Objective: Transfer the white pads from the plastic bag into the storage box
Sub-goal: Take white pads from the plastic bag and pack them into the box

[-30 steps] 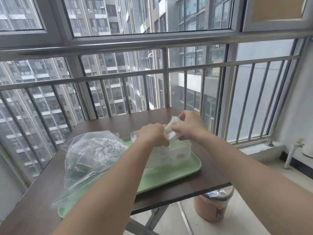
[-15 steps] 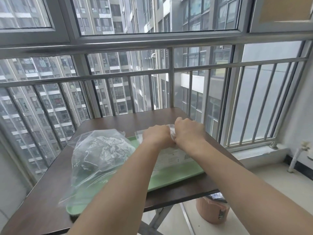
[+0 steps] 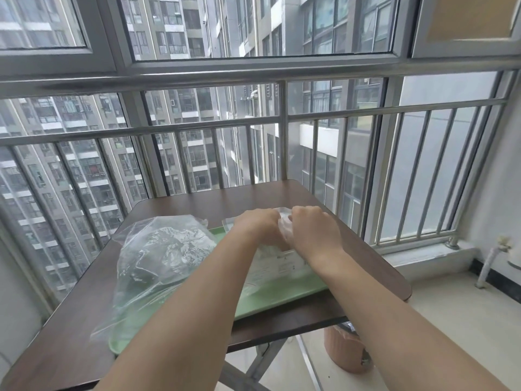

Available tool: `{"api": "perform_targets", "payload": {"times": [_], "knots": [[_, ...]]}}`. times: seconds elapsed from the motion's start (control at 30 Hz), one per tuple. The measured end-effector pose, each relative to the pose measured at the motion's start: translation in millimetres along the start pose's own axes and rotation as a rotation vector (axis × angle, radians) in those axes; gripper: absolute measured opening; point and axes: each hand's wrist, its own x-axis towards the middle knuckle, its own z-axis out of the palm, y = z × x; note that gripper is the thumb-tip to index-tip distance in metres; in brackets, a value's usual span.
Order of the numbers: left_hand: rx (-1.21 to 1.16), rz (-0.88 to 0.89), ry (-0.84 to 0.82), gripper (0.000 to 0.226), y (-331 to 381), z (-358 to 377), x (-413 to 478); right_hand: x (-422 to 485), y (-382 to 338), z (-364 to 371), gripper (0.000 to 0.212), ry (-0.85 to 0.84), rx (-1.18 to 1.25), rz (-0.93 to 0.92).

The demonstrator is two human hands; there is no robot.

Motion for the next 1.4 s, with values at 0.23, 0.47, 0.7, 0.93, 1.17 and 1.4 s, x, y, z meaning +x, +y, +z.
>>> {"api": "perform_targets", "payload": {"times": [0.23,0.47,0.7,0.93,1.17,1.4], "knots": [[-0.019,-0.013,0.041,0.049,2.5,-0.5,-7.1,-4.7,12.8,8.1,0.023,0.161,0.233,0.104],[-0.184,0.123,0.156,0.09,-11.1,-28.6,-37.3,-18.4,16.0,-17.5,0.028,0.257,0.684,0.233],[-0.205,0.279,0.204,0.023,-67.9,-65.0,-151.5,-57.8,-33.2,-62.9,0.028,-0.031,1.022,0.032],[0.073,0.17,0.316,0.035,-127.5,-28.6,-204.9,-89.5,-100.2,-83.4,0.03,-0.444,0.889,-0.346],[-0.189,0.13,0.748,0.014,-140.2,-40.3,-198.1,-101.4,-130.6,-70.7,0.057,-0.629,0.27,-0.538],[-0.216,0.162,0.851,0.01,-138.3,-55.1,-201.3,-70.3,-155.3,-45.6,0.041,-0.416,0.207,-0.494]]}}
